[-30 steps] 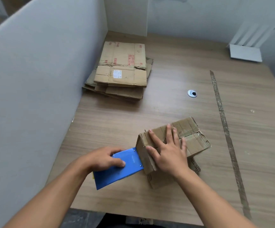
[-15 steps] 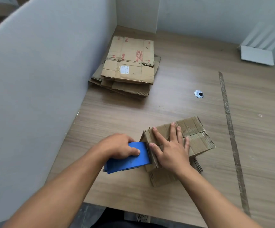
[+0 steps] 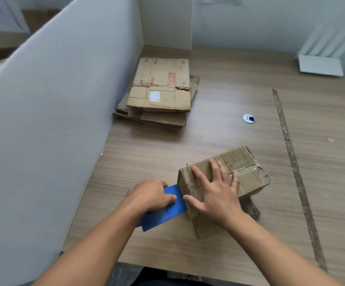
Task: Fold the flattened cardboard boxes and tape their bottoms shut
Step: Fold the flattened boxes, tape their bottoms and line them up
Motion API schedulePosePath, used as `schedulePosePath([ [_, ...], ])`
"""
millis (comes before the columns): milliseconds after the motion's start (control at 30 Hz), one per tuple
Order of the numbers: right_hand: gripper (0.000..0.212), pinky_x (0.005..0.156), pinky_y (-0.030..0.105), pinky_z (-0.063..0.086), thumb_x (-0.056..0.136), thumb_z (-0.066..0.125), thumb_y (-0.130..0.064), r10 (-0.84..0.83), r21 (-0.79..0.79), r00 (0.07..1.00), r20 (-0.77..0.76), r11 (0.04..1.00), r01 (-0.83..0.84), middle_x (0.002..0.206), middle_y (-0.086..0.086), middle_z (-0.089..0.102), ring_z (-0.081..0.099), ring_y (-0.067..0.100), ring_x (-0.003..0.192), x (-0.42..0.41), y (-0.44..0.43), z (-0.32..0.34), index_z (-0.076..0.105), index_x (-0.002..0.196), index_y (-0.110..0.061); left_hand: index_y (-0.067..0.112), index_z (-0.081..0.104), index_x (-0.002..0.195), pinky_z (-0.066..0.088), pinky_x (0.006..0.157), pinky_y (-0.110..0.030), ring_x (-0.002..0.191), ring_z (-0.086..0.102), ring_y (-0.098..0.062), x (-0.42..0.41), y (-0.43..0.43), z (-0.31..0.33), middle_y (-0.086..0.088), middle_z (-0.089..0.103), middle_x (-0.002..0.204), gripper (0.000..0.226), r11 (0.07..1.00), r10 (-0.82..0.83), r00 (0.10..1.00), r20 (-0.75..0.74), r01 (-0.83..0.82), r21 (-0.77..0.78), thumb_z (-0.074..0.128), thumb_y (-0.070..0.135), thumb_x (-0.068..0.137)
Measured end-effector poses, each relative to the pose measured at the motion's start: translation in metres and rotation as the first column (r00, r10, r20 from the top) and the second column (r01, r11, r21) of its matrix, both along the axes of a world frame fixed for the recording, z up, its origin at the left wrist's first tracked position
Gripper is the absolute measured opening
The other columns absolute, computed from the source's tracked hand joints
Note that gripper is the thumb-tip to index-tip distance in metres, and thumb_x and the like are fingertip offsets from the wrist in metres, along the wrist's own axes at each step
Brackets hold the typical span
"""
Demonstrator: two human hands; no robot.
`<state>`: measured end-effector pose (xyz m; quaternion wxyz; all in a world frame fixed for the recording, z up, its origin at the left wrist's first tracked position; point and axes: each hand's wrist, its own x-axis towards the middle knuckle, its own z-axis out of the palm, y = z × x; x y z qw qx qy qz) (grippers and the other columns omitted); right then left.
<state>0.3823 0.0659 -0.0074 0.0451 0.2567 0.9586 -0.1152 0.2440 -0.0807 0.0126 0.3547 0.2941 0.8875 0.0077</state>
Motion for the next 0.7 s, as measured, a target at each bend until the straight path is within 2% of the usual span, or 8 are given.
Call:
schedulePosePath([
  [67, 0.077, 0.098, 0.072, 0.033, 0.07, 0.045, -0.075, 0.028, 0.037, 0.999, 0.025, 0.999, -0.029, 0.142, 0.018, 0.044, 0.031, 0.033, 0.136, 0.0, 0.0, 0.002, 0.05, 0.138, -0.038, 0.04, 0.064, 0.102, 0.053, 0.081, -0.033, 0.093, 0.064, -0.017, -0.011, -0.014, 0.002, 0.01, 0.069, 0.099, 0.038, 0.999, 0.032, 0.999, 0.017, -0.032, 0.011, 0.053, 0.063, 0.074],
  [133, 0.073, 0.098, 0.069, 0.036, 0.071, 0.054, -0.065, 0.048, 0.094, 0.996, 0.076, 0.994, -0.055, 0.137, 0.016, 0.05, 0.039, 0.035, 0.13, 0.001, -0.001, 0.003, 0.051, 0.138, -0.036, 0.042, 0.063, 0.099, 0.054, 0.082, -0.035, 0.088, 0.064, -0.013, -0.02, -0.028, 0.006, 0.013, 0.068, 0.095, 0.034, 0.997, 0.066, 0.998, 0.012, -0.066, 0.04, 0.052, 0.063, 0.075],
  [233, 0.069, 0.109, 0.063, 0.023, 0.084, 0.056, -0.05, 0.044, 0.094, 0.995, 0.085, 0.994, -0.052, 0.158, 0.01, 0.027, 0.024, 0.034, 0.143, 0.006, -0.001, 0.008, 0.033, 0.149, -0.043, 0.049, 0.061, 0.11, 0.054, 0.084, -0.036, 0.092, 0.063, -0.01, -0.028, -0.043, 0.01, 0.018, 0.067, 0.1, 0.033, 0.987, 0.121, 0.992, 0.015, -0.122, 0.104, 0.053, 0.061, 0.081],
  [333, 0.069, 0.114, 0.059, 0.013, 0.09, 0.051, -0.052, 0.014, 0.04, 0.996, 0.083, 0.999, -0.018, 0.166, 0.003, 0.009, 0.009, 0.031, 0.15, 0.012, 0.004, 0.004, 0.02, 0.151, -0.051, 0.054, 0.058, 0.118, 0.053, 0.084, -0.034, 0.092, 0.063, -0.004, -0.027, -0.051, 0.016, 0.022, 0.067, 0.101, 0.035, 0.965, 0.158, 0.987, 0.043, -0.163, 0.207, 0.055, 0.058, 0.083],
  [467, 0.054, 0.098, 0.067, 0.035, 0.082, 0.048, -0.056, 0.018, 0.028, 1.0, 0.026, 0.999, -0.019, 0.145, 0.007, 0.052, 0.049, 0.038, 0.129, 0.014, 0.002, -0.004, 0.056, 0.132, -0.041, 0.057, 0.058, 0.114, 0.052, 0.083, -0.03, 0.09, 0.062, 0.0, -0.019, -0.051, 0.022, 0.023, 0.068, 0.1, 0.028, 0.929, 0.167, 0.983, 0.078, -0.184, 0.32, 0.059, 0.055, 0.086],
  [533, 0.05, 0.092, 0.071, 0.041, 0.082, 0.047, -0.044, 0.087, 0.073, 0.995, 0.037, 0.993, -0.09, 0.139, 0.008, 0.058, 0.056, 0.041, 0.123, 0.016, 0.007, -0.006, 0.056, 0.131, -0.036, 0.061, 0.054, 0.116, 0.05, 0.084, -0.029, 0.095, 0.062, -0.002, -0.015, -0.049, 0.025, 0.026, 0.066, 0.104, 0.032, 0.907, 0.166, 0.982, 0.092, -0.188, 0.377, 0.058, 0.059, 0.084],
  [633, 0.079, 0.09, 0.068, 0.046, 0.063, 0.077, -0.029, 0.249, 0.169, 0.968, 0.035, 0.953, -0.252, 0.14, 0.007, 0.059, 0.057, 0.042, 0.125, 0.022, 0.029, -0.014, 0.045, 0.135, -0.035, 0.065, 0.04, 0.128, 0.045, 0.086, -0.025, 0.104, 0.06, -0.003, -0.012, -0.049, 0.029, 0.032, 0.06, 0.112, 0.05, 0.856, 0.171, 0.976, 0.136, -0.215, 0.47, 0.066, 0.052, 0.086],
  [700, 0.084, 0.092, 0.064, 0.047, 0.061, 0.081, -0.038, 0.272, 0.152, 0.96, 0.066, 0.948, -0.279, 0.143, 0.008, 0.056, 0.053, 0.04, 0.129, 0.029, 0.038, -0.014, 0.044, 0.136, -0.04, 0.07, 0.035, 0.129, 0.046, 0.087, -0.023, 0.104, 0.06, 0.0, -0.009, -0.05, 0.033, 0.035, 0.059, 0.114, 0.06, 0.825, 0.137, 0.979, 0.151, -0.197, 0.53, 0.069, 0.049, 0.084],
])
